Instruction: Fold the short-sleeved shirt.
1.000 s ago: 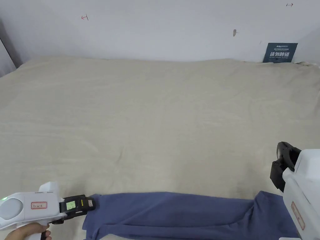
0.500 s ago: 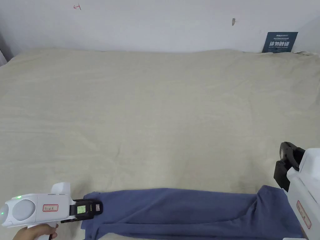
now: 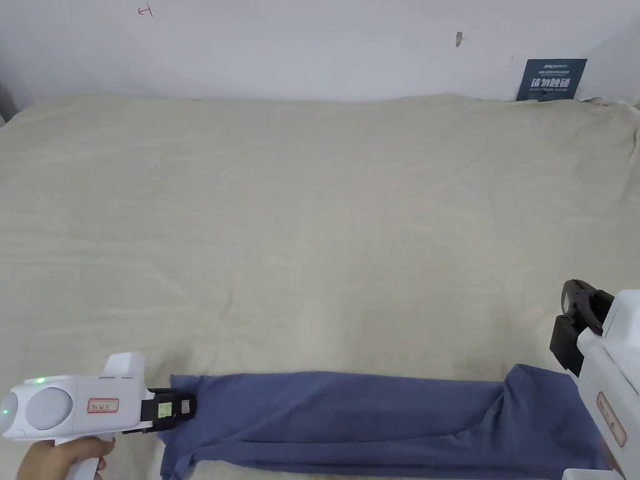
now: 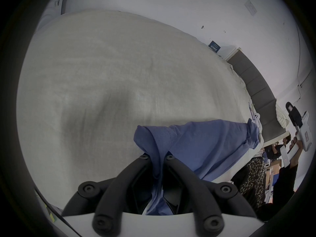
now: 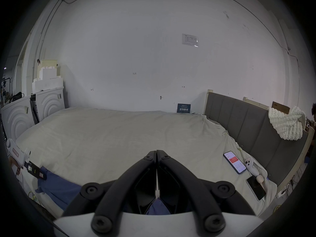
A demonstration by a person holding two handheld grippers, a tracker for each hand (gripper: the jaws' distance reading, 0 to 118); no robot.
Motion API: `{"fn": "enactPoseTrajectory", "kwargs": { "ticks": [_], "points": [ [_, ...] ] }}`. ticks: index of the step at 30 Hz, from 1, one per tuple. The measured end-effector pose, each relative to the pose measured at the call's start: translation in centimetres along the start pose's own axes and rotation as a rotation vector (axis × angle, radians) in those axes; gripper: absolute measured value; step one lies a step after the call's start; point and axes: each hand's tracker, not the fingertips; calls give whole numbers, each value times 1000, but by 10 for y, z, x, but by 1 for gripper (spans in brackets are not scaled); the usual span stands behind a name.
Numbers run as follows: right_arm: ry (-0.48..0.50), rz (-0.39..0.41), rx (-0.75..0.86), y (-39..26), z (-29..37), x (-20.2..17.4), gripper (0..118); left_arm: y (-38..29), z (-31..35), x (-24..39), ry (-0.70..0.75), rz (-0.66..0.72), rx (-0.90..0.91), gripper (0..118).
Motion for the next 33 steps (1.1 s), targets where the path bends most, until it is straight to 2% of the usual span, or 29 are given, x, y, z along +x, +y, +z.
{"fn": "enactPoseTrajectory", "kwargs": {
  "ticks": [4,8,9,14,17,20,21,24,33],
  "points": [
    [1,-8,9,3,0,2,0,12,18,-13,6,37,24,6],
    [6,-13,22,5,3,5,0,25,34,-46,102,45,50,6],
    [7,-14,25,6,3,6,0,31,46,-27,118,55,53,6],
    [9,-26,34,6,9,14,0,34,57,-24,198,64,41,6],
    [6,-34,36,5,13,19,0,35,55,1,252,-9,30,6],
    [5,-47,36,5,16,24,0,41,55,42,249,-17,29,6],
    [5,-50,38,5,17,25,0,36,59,79,226,-29,37,6],
    [8,-55,46,6,23,29,0,39,49,122,186,-104,12,6],
    [-6,-68,52,2,34,43,0,27,-25,204,110,-202,-67,6]
  ]
}}
